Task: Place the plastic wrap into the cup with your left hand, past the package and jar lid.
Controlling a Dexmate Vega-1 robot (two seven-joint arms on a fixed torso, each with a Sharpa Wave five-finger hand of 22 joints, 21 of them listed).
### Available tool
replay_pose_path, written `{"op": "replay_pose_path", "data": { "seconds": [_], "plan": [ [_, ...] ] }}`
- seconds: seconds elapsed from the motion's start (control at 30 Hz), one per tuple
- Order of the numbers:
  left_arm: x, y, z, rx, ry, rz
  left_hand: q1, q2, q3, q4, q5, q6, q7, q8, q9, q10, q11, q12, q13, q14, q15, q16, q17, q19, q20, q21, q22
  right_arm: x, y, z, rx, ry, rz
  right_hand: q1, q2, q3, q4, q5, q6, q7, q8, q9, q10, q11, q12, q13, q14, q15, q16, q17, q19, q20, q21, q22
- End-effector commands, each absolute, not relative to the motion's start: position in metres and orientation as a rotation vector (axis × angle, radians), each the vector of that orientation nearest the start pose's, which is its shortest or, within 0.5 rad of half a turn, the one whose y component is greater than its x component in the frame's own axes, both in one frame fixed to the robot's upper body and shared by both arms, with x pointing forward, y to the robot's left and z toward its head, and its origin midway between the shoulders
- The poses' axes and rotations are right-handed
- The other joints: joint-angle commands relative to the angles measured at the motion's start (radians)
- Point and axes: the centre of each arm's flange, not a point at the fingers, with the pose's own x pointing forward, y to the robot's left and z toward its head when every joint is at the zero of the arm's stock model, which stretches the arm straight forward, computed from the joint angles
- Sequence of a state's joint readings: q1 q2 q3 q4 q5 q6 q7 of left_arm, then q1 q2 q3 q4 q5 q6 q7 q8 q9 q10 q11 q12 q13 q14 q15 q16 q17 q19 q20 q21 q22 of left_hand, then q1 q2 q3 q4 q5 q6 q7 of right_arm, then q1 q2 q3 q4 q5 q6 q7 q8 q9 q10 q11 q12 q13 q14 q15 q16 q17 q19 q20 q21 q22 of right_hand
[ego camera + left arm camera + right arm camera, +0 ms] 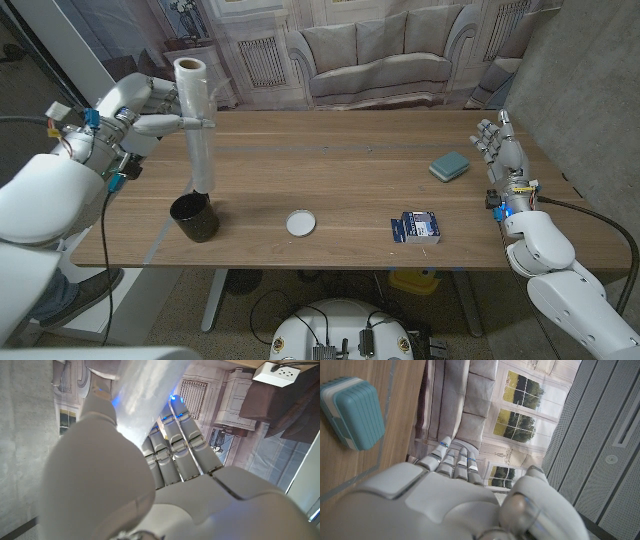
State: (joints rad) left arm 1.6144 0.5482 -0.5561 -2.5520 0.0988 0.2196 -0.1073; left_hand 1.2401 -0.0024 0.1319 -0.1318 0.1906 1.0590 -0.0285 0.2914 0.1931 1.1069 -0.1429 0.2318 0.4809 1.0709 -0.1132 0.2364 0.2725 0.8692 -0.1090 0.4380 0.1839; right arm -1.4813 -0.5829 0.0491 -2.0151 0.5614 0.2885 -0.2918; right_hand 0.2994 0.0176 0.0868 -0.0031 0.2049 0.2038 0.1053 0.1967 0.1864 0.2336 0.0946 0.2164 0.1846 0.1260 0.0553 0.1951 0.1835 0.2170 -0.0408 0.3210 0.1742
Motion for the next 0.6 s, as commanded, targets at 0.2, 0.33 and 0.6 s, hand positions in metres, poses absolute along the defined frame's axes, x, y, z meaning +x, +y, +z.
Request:
{"op": "replay_pose_path", "data": {
  "seconds": [0.2, 0.33, 0.6],
  "plan": [
    [0.311, 0.4, 0.078, 0.861, -0.719, 0.34, 0.125, 0.128, 0.042, 0.032, 0.001, 0.055, -0.035, 0.008, 0.005, 0.018, -0.003, 0.004, 0.005, 0.077, -0.113, 0.006, 0.006, -0.006, -0.002, 0.002, 0.003, 0.465, -0.354, -0.048, 0.118, -0.756, -0.089, 0.0, 0.004, -0.003, 0.0, -0.004, 0.003, 0.0, -0.002, 0.002, 0.009, 0.002, -0.004, 0.001, 0.009, 0.002, -0.006, 0.002, 0.008, -0.007, -0.004, 0.006],
    [0.305, 0.402, 0.077, 0.885, -0.701, 0.382, 0.124, 0.128, 0.043, 0.033, 0.001, 0.055, -0.035, 0.008, 0.005, 0.02, -0.003, 0.004, 0.007, 0.077, -0.111, 0.005, 0.007, -0.007, -0.001, 0.002, 0.003, 0.465, -0.355, -0.049, 0.121, -0.755, -0.089, 0.0, 0.005, -0.003, 0.0, -0.004, 0.004, -0.001, -0.002, 0.002, 0.008, 0.001, -0.004, 0.001, 0.009, 0.002, -0.005, 0.002, 0.009, -0.007, -0.005, 0.006],
    [0.303, 0.405, 0.075, 0.922, -0.68, 0.453, 0.121, 0.128, 0.043, 0.035, 0.001, 0.053, -0.031, 0.007, 0.005, 0.019, 0.003, 0.002, 0.01, 0.075, -0.109, 0.005, 0.009, -0.008, 0.004, 0.002, 0.003, 0.467, -0.356, -0.052, 0.131, -0.752, -0.09, 0.0, 0.005, -0.004, 0.0, -0.004, 0.003, 0.001, -0.002, 0.002, 0.009, 0.002, -0.004, 0.001, 0.009, 0.003, -0.006, 0.002, 0.01, -0.007, -0.007, 0.006]
  ]
}}
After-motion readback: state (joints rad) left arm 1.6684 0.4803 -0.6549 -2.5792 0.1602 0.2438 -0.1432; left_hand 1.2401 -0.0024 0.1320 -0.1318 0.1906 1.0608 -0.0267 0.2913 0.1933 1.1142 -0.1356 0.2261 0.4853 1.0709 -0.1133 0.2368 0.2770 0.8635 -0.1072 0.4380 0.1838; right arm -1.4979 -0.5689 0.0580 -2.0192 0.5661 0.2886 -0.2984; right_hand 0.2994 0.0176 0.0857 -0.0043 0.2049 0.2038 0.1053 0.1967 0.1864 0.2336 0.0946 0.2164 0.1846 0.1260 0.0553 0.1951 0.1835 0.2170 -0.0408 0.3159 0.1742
